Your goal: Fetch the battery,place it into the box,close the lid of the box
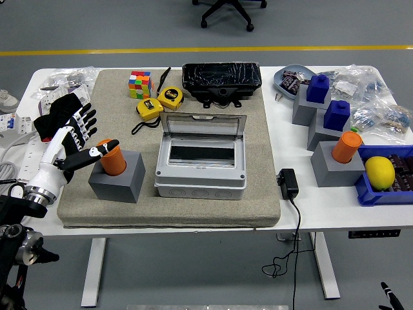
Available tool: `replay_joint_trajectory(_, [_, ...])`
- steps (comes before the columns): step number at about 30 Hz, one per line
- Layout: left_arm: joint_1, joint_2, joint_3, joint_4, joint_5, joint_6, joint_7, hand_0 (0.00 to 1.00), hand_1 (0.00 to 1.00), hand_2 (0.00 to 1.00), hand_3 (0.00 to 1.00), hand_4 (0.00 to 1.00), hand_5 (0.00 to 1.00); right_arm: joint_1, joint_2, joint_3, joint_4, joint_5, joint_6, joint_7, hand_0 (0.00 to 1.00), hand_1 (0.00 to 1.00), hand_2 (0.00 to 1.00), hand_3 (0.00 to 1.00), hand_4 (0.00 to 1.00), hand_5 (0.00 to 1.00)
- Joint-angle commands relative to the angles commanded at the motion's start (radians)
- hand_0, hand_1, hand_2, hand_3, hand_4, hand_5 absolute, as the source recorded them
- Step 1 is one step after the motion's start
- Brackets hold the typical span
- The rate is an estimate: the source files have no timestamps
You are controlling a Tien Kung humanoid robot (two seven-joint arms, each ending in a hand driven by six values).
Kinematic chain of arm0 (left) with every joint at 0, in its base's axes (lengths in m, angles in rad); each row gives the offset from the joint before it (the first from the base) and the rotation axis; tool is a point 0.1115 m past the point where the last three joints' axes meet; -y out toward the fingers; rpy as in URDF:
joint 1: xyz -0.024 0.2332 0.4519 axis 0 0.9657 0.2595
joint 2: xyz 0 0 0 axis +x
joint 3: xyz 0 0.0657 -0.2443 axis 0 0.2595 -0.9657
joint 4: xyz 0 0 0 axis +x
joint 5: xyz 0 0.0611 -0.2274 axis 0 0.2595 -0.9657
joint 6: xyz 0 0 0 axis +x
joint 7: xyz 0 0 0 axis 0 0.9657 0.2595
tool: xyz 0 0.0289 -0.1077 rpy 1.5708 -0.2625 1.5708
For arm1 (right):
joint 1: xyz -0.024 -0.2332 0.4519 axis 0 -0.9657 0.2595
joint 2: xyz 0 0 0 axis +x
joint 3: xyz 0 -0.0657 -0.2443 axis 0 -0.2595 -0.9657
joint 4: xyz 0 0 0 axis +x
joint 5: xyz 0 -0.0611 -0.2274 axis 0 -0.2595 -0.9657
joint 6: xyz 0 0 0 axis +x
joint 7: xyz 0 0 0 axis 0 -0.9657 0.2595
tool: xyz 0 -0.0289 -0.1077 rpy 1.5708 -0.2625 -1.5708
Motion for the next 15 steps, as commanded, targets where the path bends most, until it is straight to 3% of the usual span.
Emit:
replay_joint_trajectory(1, [0.000, 0.000, 0.001, 0.000, -0.003, -0.003, 0.001, 0.905, 0.994, 0.983, 0.933, 0.998, 0.002, 0.000, 0.000, 0.000, 0.000, 0.000, 0.000, 0.000, 0.882, 0.794, 0.762, 0.792, 0.998, 0.998])
replay_joint_trajectory(7, [-0.007, -0.010, 0.018, 0.016, 0.005, -0.023, 0.004, 0.905, 0.994, 0.983, 0.933, 0.998, 0.002, 0.001, 0.002, -0.004, 0.000, 0.008, 0.001, 0.003, 0.882, 0.794, 0.762, 0.792, 0.998, 0.998])
replay_joint_trajectory(15, [-0.010, -0.014, 0.042, 0.029, -0.004, 0.000, -0.017, 0.895, 0.970, 0.942, 0.899, 0.998, 0.002, -0.002, 0.003, 0.006, 0.000, 0.000, 0.000, 0.001, 0.883, 0.794, 0.761, 0.791, 0.998, 0.998])
